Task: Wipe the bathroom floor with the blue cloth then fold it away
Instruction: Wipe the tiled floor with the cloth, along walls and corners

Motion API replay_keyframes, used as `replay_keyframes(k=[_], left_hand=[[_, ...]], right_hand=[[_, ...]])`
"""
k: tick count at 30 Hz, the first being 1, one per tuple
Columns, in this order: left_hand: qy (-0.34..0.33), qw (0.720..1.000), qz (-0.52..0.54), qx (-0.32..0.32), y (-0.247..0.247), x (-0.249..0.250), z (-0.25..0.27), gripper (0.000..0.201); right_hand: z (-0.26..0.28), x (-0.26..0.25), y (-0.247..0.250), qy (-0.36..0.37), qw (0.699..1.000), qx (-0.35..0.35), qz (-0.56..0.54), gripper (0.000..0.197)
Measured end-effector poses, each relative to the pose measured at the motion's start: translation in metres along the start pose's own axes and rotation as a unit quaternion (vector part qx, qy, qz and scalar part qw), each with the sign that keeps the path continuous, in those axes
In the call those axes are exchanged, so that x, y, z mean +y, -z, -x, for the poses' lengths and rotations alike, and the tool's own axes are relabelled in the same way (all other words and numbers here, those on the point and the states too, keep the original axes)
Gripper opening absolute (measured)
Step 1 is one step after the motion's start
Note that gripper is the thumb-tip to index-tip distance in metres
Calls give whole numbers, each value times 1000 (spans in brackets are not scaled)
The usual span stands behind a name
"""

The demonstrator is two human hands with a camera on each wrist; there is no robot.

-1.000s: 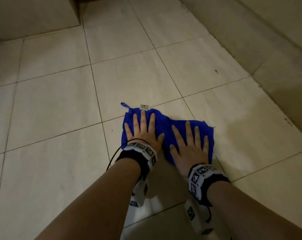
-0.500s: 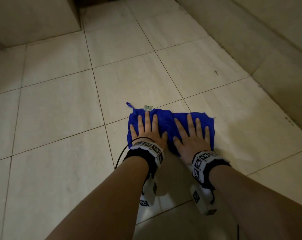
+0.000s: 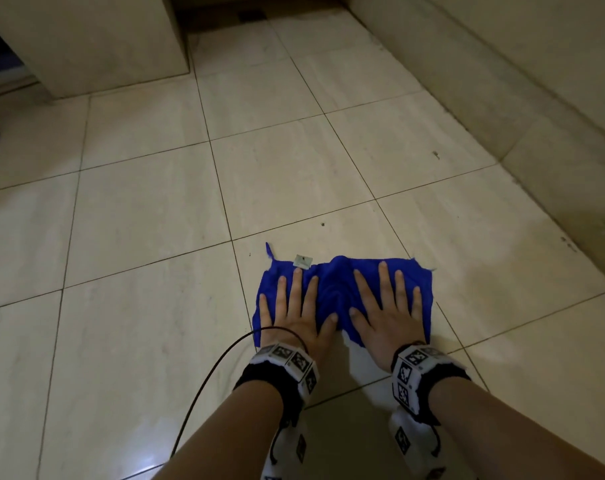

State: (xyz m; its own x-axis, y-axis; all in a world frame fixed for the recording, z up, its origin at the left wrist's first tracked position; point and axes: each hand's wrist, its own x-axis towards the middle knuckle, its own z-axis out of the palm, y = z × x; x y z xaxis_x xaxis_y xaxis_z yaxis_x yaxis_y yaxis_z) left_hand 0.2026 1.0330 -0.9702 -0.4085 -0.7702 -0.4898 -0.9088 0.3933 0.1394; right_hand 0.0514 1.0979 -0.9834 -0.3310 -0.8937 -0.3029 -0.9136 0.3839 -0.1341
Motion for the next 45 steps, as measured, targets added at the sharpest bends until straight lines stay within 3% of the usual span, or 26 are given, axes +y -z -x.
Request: replay_keyframes(k=[2,5,10,18,30,36,43,45], left_hand=[[5,1000,13,-4,-3,-5,7,84],[4,1000,21,-9,1,-8,5,66],[34,998,48,-7,15,-31,-17,67],[80,994,68,32,25,-35,-51,70],[110,987,77,91,51,-18,-112,68],[85,990,64,88,48,-21,-102,71],[71,996,47,40,21,-20,-49,74],[66,995,44,53,8,-16,-25,74]], right_hand=[[3,-5,-3,-2,1000,8,-15,73],[1,-10,-5,-25,1000,8,-9,78],[-20,-10,6,-25,999,-27,-10,61],[-85,-4,26,36,998,-42,3,66],[-154,-8,46,14,999,-32,-10,66],[-143,-8,48,18,999,-47,-7,68],[-81,-6,31,23,999,-48,11,68],[-59,-5,21,26,999,-31,16,67]])
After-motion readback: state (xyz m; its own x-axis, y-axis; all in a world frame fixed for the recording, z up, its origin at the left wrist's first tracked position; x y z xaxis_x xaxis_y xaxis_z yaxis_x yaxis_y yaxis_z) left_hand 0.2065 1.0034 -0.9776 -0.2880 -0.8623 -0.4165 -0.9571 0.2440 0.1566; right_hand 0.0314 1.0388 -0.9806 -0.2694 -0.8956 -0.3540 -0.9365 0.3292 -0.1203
